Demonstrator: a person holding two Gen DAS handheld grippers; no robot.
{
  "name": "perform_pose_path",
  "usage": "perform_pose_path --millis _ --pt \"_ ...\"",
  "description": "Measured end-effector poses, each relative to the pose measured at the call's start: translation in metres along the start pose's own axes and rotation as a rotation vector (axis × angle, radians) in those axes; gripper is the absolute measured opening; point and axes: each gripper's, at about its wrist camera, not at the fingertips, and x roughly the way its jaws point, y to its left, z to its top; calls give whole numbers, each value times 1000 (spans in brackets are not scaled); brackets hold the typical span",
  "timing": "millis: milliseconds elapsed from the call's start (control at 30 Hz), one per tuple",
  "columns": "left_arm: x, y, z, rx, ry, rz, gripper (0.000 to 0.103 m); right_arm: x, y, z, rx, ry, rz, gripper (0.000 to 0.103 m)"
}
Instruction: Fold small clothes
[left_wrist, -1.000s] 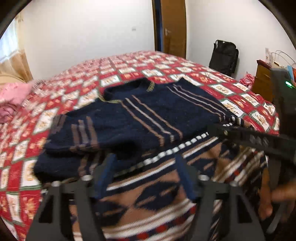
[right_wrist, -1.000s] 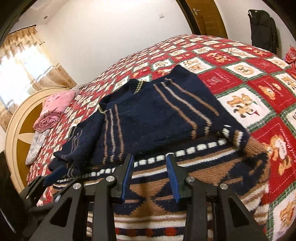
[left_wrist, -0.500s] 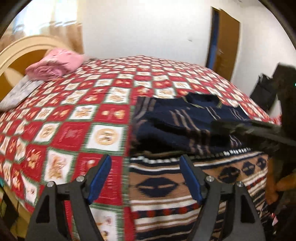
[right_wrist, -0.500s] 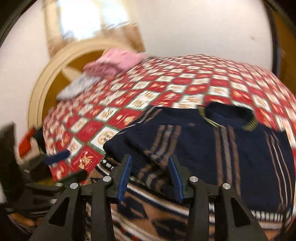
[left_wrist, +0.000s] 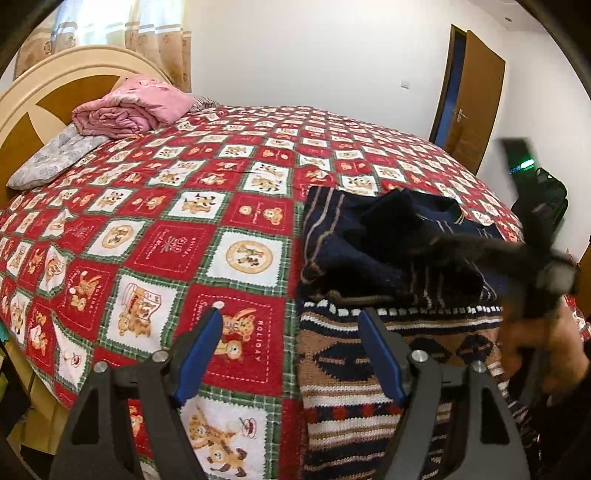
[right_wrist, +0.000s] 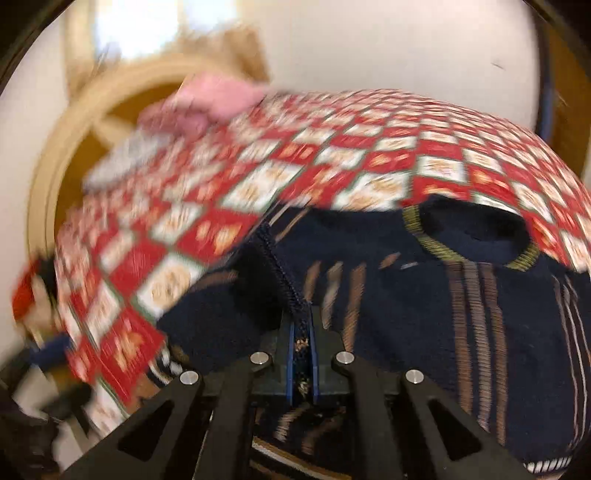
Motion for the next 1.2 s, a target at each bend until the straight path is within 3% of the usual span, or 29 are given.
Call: perform_pose_path --millis 167,367,500,567,733,800,867,900,1000,1100,1200 --pt "5 -7 -1 14 14 -9 78 -52 -80 -5 248 -153 8 6" --pt "9 -19 -2 31 26 -35 78 -60 -186 -68 587 -104 -32 6" --pt "13 -26 -3 54 41 -37 78 -66 -204 -98 667 -117 32 6" --pt "14 -28 -3 56 49 -37 78 -68 -201 -96 654 -116 51 7" --pt "12 -28 -1 65 41 -29 78 -72 -211 -98 770 -93 165 9" --pt "13 -27 0 56 47 -26 78 -79 -218 -96 786 -118 174 10" --pt "15 -25 0 44 50 -30 78 -88 -218 -90 743 -131 103 14" --pt "15 -25 0 43 51 -31 78 -94 -217 -85 708 -139 53 24" --pt "14 -27 -1 50 50 -32 78 -101 -222 -78 699 -167 1 70" --pt "14 -30 -1 54 49 -34 78 -96 -225 -66 670 -175 -2 71" --pt "12 -32 -1 60 50 -35 78 -69 -216 -48 573 -80 -37 70"
